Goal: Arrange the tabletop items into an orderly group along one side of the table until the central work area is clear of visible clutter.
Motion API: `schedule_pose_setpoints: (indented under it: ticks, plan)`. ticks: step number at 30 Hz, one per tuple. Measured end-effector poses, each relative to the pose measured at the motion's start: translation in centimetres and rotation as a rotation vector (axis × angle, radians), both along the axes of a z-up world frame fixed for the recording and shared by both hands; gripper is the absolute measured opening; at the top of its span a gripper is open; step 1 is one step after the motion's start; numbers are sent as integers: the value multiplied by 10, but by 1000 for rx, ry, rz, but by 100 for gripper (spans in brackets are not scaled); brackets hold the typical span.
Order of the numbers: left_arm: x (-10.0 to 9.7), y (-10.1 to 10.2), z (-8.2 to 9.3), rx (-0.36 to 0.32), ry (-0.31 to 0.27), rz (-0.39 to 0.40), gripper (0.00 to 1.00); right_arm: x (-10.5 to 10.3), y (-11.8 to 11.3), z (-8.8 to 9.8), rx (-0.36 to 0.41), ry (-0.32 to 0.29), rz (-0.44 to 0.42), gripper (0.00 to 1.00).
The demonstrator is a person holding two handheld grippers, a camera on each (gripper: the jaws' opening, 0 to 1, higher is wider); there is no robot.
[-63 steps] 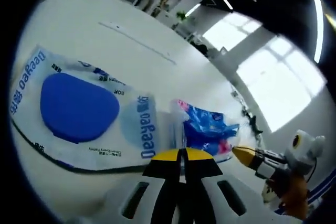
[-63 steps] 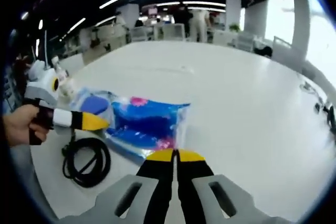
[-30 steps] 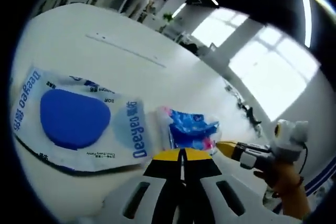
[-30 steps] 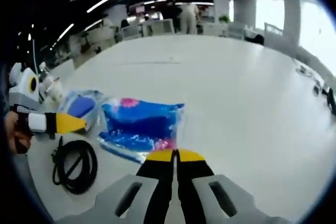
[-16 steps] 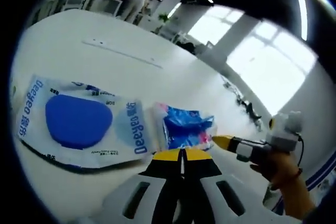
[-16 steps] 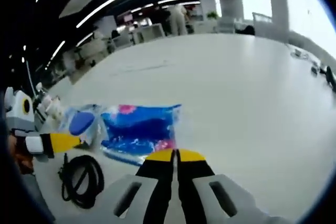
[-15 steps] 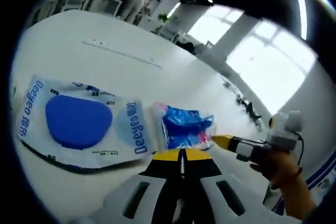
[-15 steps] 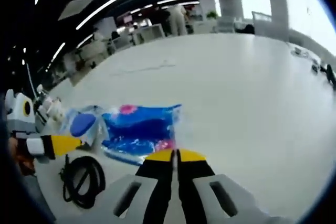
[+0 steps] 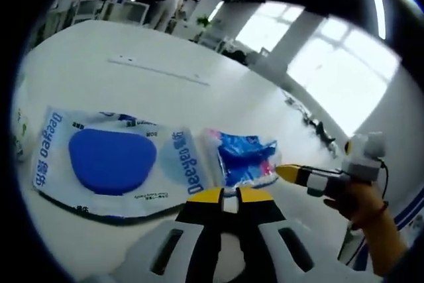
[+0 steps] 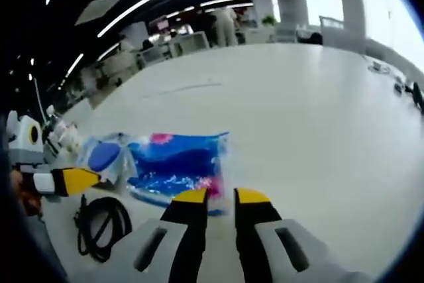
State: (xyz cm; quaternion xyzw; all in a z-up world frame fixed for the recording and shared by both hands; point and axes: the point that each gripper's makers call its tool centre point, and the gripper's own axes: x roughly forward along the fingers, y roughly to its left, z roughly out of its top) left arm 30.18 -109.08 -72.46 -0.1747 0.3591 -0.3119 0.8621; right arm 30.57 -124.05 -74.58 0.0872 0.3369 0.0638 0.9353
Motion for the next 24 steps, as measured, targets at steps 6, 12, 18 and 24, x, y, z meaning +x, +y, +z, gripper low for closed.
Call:
schedule_pose_setpoints:
  ticks: [6, 12, 18, 24]
  plan:
    - [2, 7, 2, 20, -29, -10, 16, -1, 4, 11, -42, -34, 36, 35]
    - [6, 25, 1, 51, -40, -15, 27, -3, 19, 22, -43, -49, 92, 51]
    - [9, 42, 1, 41, -39, -25, 33, -9, 34, 27, -24, -41, 137, 67]
    - [12, 53, 6, 45, -68, -33, 44, -14, 44, 34, -32, -47, 174, 81]
